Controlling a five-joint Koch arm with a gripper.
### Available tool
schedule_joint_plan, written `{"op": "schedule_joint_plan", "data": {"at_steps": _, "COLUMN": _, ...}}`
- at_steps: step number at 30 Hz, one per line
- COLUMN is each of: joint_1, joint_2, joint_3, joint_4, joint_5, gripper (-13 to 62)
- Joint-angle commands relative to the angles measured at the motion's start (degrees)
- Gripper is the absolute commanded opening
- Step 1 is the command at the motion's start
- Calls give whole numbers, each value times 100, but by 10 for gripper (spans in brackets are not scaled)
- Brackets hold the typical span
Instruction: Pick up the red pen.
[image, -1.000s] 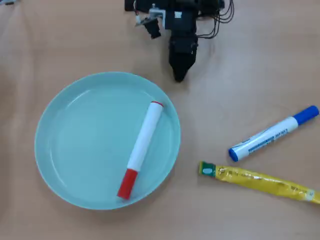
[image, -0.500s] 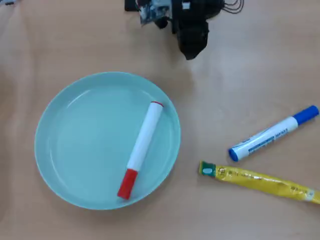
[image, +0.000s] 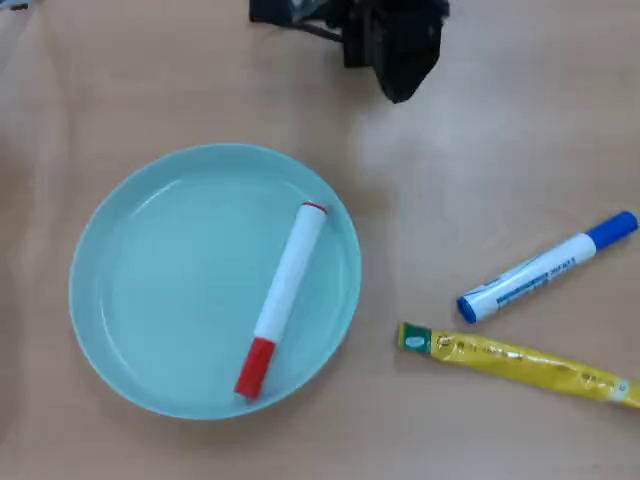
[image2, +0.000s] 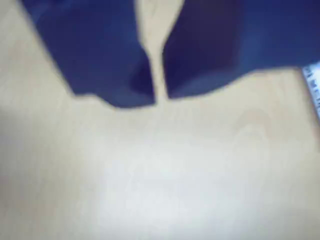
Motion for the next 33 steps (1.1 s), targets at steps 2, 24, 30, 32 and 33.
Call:
{"op": "schedule_joint_plan", "data": {"at_steps": 2, "joint_1": 62, "joint_2": 510, "joint_3": -1151, "joint_4": 615, "joint_5": -79, "gripper": -55}}
{"op": "schedule_joint_plan", "data": {"at_steps": 24, "joint_1": 1652, "joint_2": -2136, "joint_3": -4140, "joint_4": 861, "joint_5": -35, "gripper": -54}}
{"op": "schedule_joint_plan", "data": {"at_steps": 30, "joint_1": 1916, "joint_2": -2971, "joint_3": -4896, "joint_4": 861, "joint_5": 114, "gripper": -54}}
{"op": "schedule_joint_plan", "data": {"at_steps": 32, "joint_1": 1995, "joint_2": -3190, "joint_3": -5071, "joint_4": 861, "joint_5": 114, "gripper": -54}}
{"op": "schedule_joint_plan", "data": {"at_steps": 33, "joint_1": 2030, "joint_2": -3305, "joint_3": -5150, "joint_4": 861, "joint_5": 114, "gripper": -54}}
